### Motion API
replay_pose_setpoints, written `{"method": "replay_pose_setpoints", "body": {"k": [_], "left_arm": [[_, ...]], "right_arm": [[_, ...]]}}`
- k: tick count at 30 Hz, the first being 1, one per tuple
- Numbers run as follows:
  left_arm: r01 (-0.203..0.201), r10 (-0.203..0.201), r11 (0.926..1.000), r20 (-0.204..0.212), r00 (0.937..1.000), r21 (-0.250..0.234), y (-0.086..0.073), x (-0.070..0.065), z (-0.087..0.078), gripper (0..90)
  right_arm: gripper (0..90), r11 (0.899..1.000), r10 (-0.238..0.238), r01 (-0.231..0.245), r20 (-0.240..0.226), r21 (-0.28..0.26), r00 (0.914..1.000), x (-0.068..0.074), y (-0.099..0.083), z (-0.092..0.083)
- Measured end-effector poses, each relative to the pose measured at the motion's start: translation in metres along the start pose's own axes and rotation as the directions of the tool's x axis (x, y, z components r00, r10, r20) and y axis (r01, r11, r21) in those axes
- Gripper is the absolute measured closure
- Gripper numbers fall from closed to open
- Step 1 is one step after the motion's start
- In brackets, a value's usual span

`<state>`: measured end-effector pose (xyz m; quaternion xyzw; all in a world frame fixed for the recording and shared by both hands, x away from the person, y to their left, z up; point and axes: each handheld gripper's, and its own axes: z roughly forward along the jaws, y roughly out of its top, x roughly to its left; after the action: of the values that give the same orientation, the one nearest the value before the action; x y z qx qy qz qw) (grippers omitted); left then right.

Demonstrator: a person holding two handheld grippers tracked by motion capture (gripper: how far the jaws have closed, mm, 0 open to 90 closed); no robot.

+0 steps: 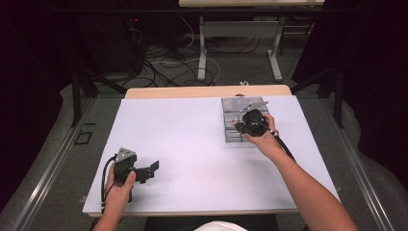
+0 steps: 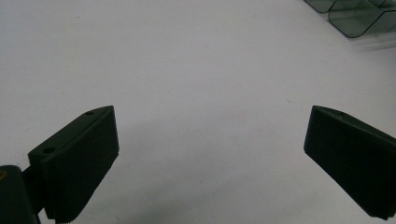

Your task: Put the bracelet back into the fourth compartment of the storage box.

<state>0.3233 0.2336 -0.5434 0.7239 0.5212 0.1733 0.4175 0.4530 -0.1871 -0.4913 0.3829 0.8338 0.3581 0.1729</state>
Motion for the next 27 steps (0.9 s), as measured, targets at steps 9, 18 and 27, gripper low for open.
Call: {"method": "replay_pose_setpoints", "body": {"k": [9, 18, 27], "left_arm": [[-0.001, 0.001, 1.0, 0.0, 1.0, 0.0, 0.0, 0.0, 0.0, 3.5], [-0.002, 0.002, 1.0, 0.0, 1.0, 0.0, 0.0, 0.0, 0.0, 3.6], [-0.003, 0.003, 1.0, 0.0, 1.0, 0.0, 0.0, 0.0, 0.0, 3.6]], "right_arm": [[87.6, 1.0, -0.001, 0.001, -0.009, 0.001, 1.0, 0.004, 0.002, 0.009], [87.5, 1.0, 0.002, -0.002, -0.011, 0.023, 0.9999, 0.004, 0.001, 0.018], [87.3, 0.999, 0.009, -0.008, -0.014, 0.048, 0.9999, 0.001, -0.001, 0.025]]}}
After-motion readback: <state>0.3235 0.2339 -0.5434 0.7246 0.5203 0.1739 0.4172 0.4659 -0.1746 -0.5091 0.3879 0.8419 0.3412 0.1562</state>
